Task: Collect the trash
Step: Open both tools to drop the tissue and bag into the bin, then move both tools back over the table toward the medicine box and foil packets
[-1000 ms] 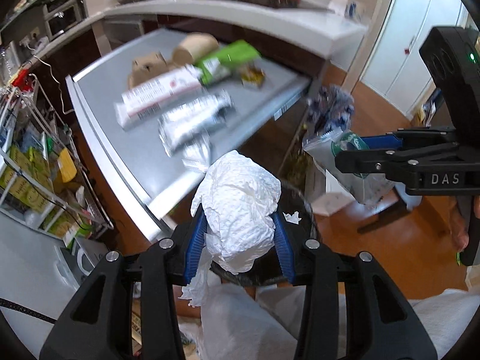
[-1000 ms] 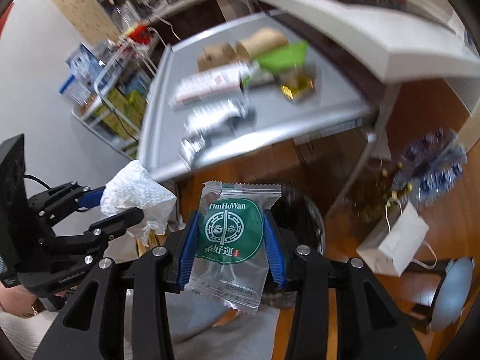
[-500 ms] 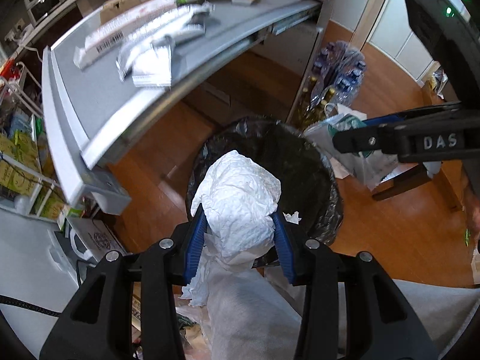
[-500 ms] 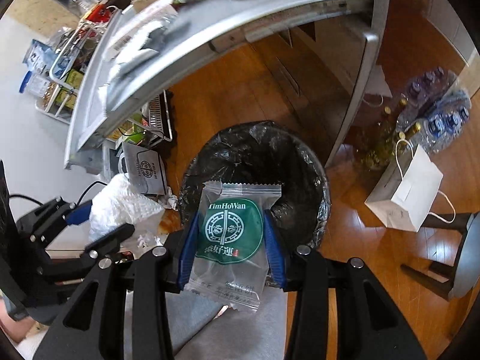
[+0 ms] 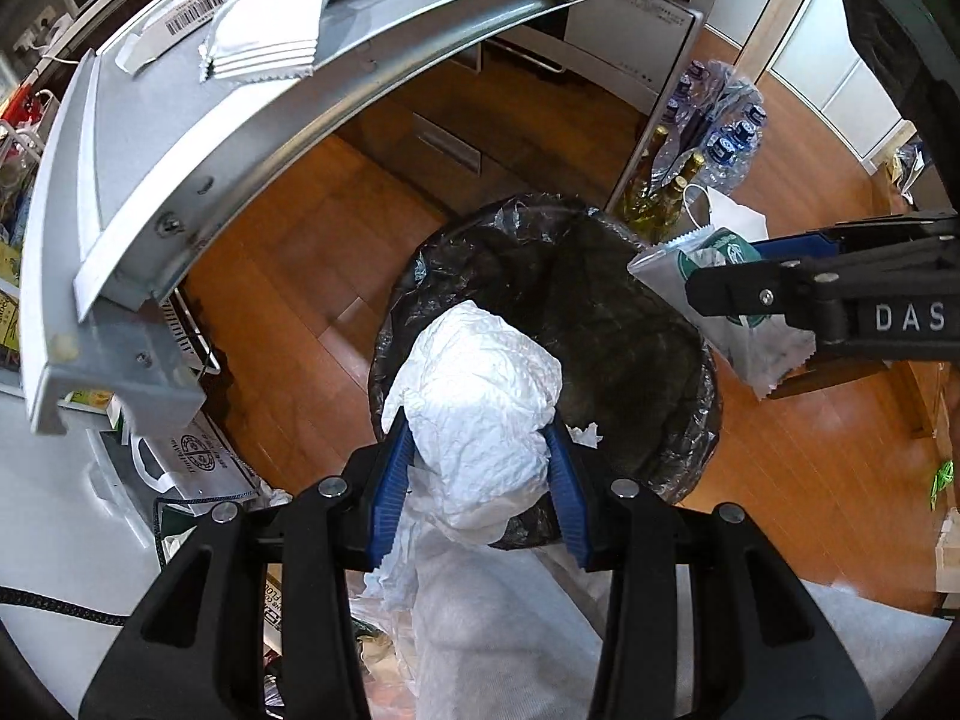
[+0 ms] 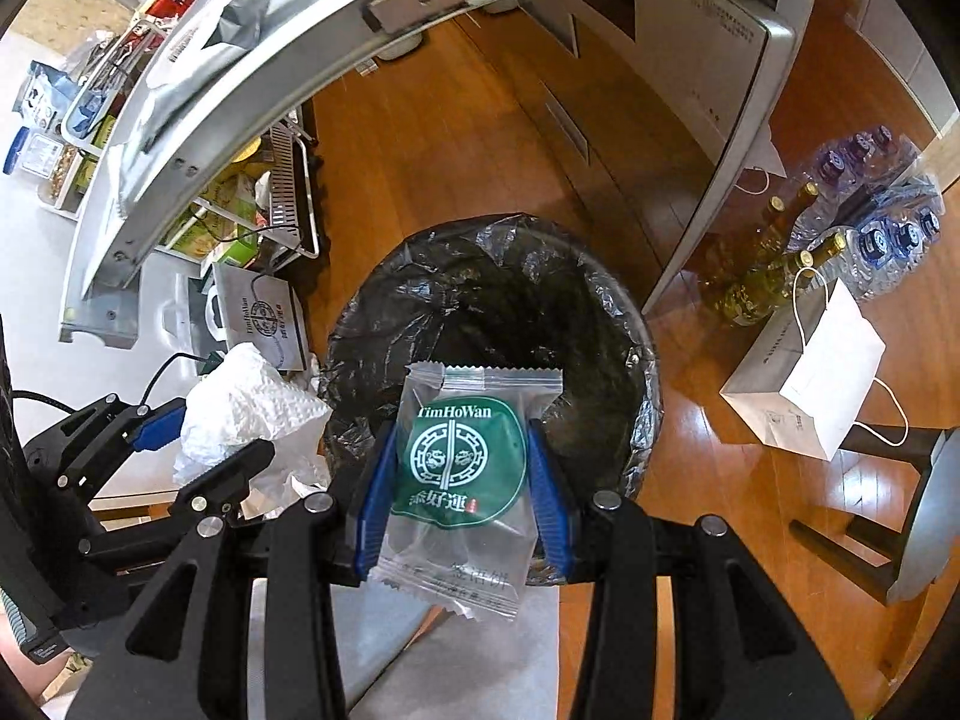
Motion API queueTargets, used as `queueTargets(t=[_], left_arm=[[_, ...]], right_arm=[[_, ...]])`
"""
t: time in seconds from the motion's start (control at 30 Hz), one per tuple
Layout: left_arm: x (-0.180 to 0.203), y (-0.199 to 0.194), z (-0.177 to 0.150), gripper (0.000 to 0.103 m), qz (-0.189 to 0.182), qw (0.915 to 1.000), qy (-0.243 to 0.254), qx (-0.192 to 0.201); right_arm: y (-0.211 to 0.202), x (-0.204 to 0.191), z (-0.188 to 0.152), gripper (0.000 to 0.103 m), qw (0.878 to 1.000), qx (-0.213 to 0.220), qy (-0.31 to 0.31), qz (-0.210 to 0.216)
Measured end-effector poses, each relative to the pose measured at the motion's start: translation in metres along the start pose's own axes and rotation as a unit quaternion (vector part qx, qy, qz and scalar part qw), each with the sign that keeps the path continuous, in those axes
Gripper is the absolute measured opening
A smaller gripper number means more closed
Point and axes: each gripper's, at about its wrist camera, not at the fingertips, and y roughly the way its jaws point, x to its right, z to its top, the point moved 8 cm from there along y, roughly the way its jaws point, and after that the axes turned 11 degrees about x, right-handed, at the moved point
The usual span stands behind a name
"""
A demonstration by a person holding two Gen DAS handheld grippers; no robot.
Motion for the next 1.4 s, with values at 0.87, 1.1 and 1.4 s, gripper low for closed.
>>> queueTargets(t=[0.87,1.1,1.4], left_arm=[[-0.027,-0.071,0.035,0.079,-0.012,0.9976,-0.039,0.056],[-0.049,-0.159,0.096,0.094,0.016,0.9824,-0.077,0.169],[-0.104,-0.234,0.167,0.098,0.080,0.9481,-0.110,0.287]], right_arm=[[-0.090,-0.004,0.027,0.091,0.993,0.100,-0.023,-0.066],[-0.187,-0.049,0.083,0.098,0.968,0.237,-0.049,-0.065],[-0.266,-0.111,0.162,0.099,0.925,0.369,-0.083,-0.041]])
